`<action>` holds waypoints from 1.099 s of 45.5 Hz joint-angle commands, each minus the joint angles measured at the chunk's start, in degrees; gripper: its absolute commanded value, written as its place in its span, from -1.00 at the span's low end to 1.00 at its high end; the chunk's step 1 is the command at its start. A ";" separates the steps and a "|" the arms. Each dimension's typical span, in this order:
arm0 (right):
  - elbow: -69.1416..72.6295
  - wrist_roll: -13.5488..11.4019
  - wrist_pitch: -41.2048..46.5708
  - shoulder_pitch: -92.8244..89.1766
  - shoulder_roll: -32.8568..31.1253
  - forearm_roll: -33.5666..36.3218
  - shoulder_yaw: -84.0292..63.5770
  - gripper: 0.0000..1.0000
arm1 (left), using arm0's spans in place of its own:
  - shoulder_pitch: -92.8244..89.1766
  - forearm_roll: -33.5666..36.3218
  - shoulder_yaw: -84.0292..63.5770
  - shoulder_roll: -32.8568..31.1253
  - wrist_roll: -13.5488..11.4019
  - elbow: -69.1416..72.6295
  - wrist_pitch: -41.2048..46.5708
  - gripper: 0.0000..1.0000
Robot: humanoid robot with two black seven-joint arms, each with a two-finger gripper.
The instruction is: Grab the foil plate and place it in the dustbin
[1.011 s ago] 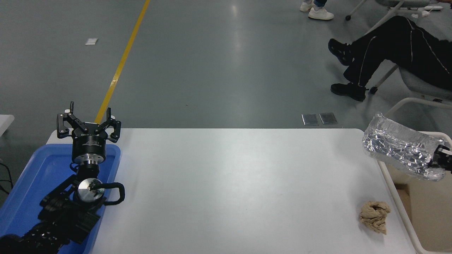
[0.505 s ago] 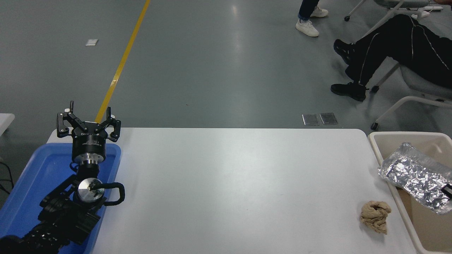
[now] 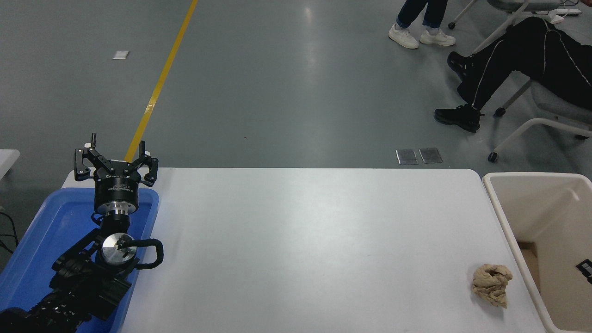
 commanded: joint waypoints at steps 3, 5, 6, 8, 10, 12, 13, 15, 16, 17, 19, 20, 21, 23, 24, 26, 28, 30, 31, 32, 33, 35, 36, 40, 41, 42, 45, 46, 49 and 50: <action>16.93 6.11 0.13 10.35 -8.58 -4.91 -0.95 0.73 | 0.00 0.00 0.00 0.00 0.00 0.00 -0.01 0.98; 21.76 6.11 0.04 14.04 -10.42 -7.45 -1.04 0.72 | 0.00 0.00 0.00 0.00 0.00 0.00 -0.01 0.98; 24.14 6.11 0.04 15.88 -11.22 -8.86 -1.13 0.72 | 0.00 0.00 0.00 0.00 0.00 0.00 -0.01 0.98; 28.62 6.02 0.04 19.66 -13.06 -11.85 -1.22 0.72 | 0.00 0.00 0.00 0.00 0.00 0.00 -0.01 0.98; 32.75 6.02 0.04 23.27 -14.64 -15.01 -1.31 0.72 | 0.00 0.00 0.00 0.00 0.00 0.00 -0.01 0.98; 36.62 5.94 0.13 26.35 -15.53 -18.17 -1.66 0.72 | 0.00 0.00 0.00 0.00 0.00 0.00 -0.01 0.98; 38.29 5.85 0.13 27.84 -15.79 -19.75 -2.35 0.72 | 0.00 0.08 0.00 0.00 0.00 0.00 -0.01 0.98; 41.37 5.76 0.13 31.09 -15.79 -22.13 -4.37 0.72 | 0.00 0.08 0.00 0.00 0.00 -0.09 -0.01 0.98; 42.87 5.76 0.13 32.76 -15.71 -22.93 -5.60 0.72 | 0.00 0.08 0.00 0.00 0.00 -0.09 -0.01 0.98; 44.53 5.85 0.13 34.60 -15.53 -23.37 -7.09 0.72 | 0.00 0.08 0.00 -0.09 0.08 0.00 -0.01 0.98; 48.31 5.85 0.13 38.21 -15.27 -23.99 -10.26 0.73 | 0.00 0.08 0.00 0.00 0.08 -0.09 -0.01 0.98; 50.33 5.85 0.13 40.14 -15.01 -24.16 -12.01 0.74 | 0.00 0.08 0.00 -0.09 0.09 -0.09 -0.01 0.98; 52.53 5.85 0.13 42.07 -14.57 -24.25 -13.60 0.75 | -0.09 0.08 0.00 -0.09 0.09 -0.09 -0.01 0.98; 57.80 5.67 0.13 47.34 -13.16 -24.25 -17.55 0.78 | -0.09 0.08 0.00 -0.09 0.09 -0.09 -0.01 0.98; 60.09 5.67 0.13 49.45 -12.37 -24.25 -19.05 0.80 | -0.09 0.08 0.00 -0.09 0.09 -0.09 -0.01 0.98; 64.66 5.50 0.13 53.76 -10.79 -24.17 -22.12 0.91 | -0.09 0.17 0.00 -0.09 0.09 -0.09 -0.01 0.98; 69.31 5.50 0.13 58.24 -8.86 -23.99 -25.11 1.00 | -0.09 0.17 0.00 -0.09 0.09 -0.09 -0.10 0.98; 73.80 5.41 0.22 62.81 -6.58 -23.81 -28.19 1.00 | -0.09 0.17 0.00 -0.09 0.09 -0.09 -0.10 0.98; 76.08 5.41 0.30 65.18 -5.26 -23.81 -29.94 1.00 | -0.09 0.17 0.00 -0.09 0.09 -0.09 -0.01 0.98; 78.02 5.41 0.48 67.38 -3.94 -23.81 -31.87 1.00 | -0.09 0.17 0.00 -0.09 0.09 -0.09 -0.01 0.98; 79.87 5.41 0.65 69.84 -2.62 -23.81 -33.63 1.00 | -0.09 0.17 0.00 -0.09 0.09 -0.09 -0.01 0.98; 82.60 5.41 0.92 73.98 -0.69 -23.81 -36.01 1.00 | -0.09 0.17 0.00 -0.09 0.09 -0.09 -0.01 0.98; 83.83 5.50 1.01 75.65 0.02 -23.81 -36.55 1.00 | -0.09 0.17 0.00 -0.09 0.09 -0.09 -0.01 0.98; 87.87 5.50 2.32 81.81 2.31 -23.73 -37.34 1.00 | -0.09 0.08 0.00 0.00 0.09 0.00 -0.01 0.98; 88.66 5.41 3.11 83.39 2.75 -23.73 -37.43 1.00 | -0.09 0.08 0.00 0.00 0.09 -0.09 -0.01 0.98; 89.37 5.41 4.16 84.88 3.27 -23.64 -37.60 1.00 | -0.09 0.17 0.00 0.00 0.09 -0.09 -0.01 0.98; 91.48 5.32 7.41 89.45 5.38 -23.64 -38.57 1.00 | -0.09 0.08 0.00 0.00 0.09 -0.09 -0.01 0.98; 92.09 5.32 8.38 90.86 6.43 -23.64 -39.01 1.00 | -0.09 0.08 0.00 0.00 0.09 -0.09 -0.01 0.98; 93.40 5.32 11.54 94.90 8.98 -23.55 -39.54 1.00 | -0.09 0.08 0.00 0.00 0.09 -0.09 -0.01 0.98; 93.40 5.32 12.77 96.22 9.69 -23.55 -39.63 1.00 | -0.09 0.08 0.00 0.00 0.09 -0.09 -0.01 0.98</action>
